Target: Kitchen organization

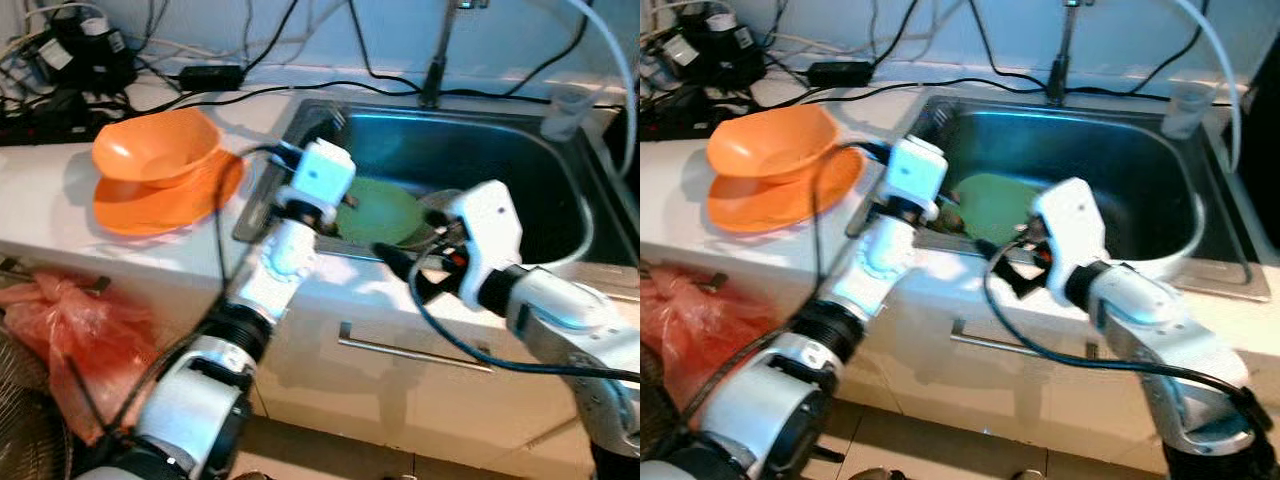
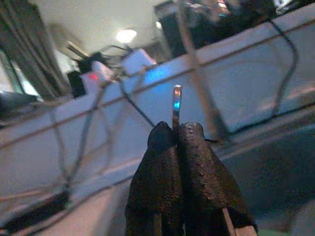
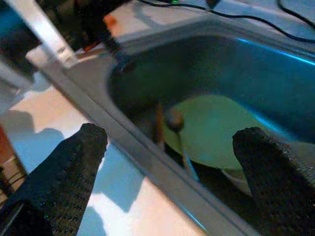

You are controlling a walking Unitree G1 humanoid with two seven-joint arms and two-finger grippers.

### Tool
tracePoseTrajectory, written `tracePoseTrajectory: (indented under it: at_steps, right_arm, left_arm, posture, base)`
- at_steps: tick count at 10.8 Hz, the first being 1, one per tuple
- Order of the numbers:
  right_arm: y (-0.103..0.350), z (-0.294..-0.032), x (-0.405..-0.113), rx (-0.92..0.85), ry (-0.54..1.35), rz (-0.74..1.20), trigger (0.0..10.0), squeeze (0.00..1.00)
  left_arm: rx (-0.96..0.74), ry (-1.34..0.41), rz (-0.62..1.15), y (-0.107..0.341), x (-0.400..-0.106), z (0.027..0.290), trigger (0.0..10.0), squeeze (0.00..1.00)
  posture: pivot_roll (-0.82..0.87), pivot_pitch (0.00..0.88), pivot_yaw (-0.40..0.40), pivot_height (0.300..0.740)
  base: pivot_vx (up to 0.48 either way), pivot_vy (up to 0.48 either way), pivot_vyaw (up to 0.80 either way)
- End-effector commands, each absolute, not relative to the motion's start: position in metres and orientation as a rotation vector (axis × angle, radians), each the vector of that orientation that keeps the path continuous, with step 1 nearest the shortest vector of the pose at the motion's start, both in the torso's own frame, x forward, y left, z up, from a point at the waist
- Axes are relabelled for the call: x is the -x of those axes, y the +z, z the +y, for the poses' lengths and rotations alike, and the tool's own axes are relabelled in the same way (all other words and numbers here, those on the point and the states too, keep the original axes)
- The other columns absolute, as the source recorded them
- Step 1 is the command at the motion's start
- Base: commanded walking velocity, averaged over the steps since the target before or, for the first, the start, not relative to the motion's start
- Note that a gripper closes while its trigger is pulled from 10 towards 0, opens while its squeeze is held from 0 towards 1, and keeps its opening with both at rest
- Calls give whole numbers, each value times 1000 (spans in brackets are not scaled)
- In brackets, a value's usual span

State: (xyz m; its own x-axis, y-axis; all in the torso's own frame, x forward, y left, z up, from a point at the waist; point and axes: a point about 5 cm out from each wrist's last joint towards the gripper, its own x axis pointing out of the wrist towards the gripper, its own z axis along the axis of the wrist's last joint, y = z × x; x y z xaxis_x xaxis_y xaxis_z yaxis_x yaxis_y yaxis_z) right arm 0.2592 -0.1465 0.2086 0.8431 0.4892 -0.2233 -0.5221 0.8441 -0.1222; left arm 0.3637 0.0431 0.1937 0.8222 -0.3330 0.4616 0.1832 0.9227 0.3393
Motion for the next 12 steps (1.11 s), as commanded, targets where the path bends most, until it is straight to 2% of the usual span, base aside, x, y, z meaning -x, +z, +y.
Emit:
tracePoseTrajectory:
  at_steps: [1, 5, 7, 11, 12]
  right_arm:
    - [212, -151, -257, 199, 512, 188, 10000, 0]
    - [212, -156, -254, 208, 484, 212, 10000, 0]
    - [213, -154, -253, 188, 496, 222, 10000, 0]
    - [211, -146, -249, 153, 558, 250, 10000, 0]
    - [208, -145, -247, 149, 566, 272, 10000, 0]
  left_arm:
    - [-264, -314, -539, 200, -366, 38, 0, 0]
    - [-158, -383, -359, 171, -363, 23, 0, 0]
    - [-94, -378, -199, 154, -367, 23, 0, 0]
    - [-34, -392, -139, 151, -367, 15, 0, 0]
    - [-16, -405, -131, 150, -366, 14, 4510, 1000]
  posture:
    - [-232, 49, 81, 740]
    - [-261, 63, 74, 740]
    - [-257, 66, 65, 740]
    - [-259, 68, 62, 740]
    - [-261, 69, 61, 740]
  base:
    - [0, 0, 0]
    - [0, 0, 0]
    - [0, 0, 0]
    - [0, 0, 0]
    - [0, 0, 0]
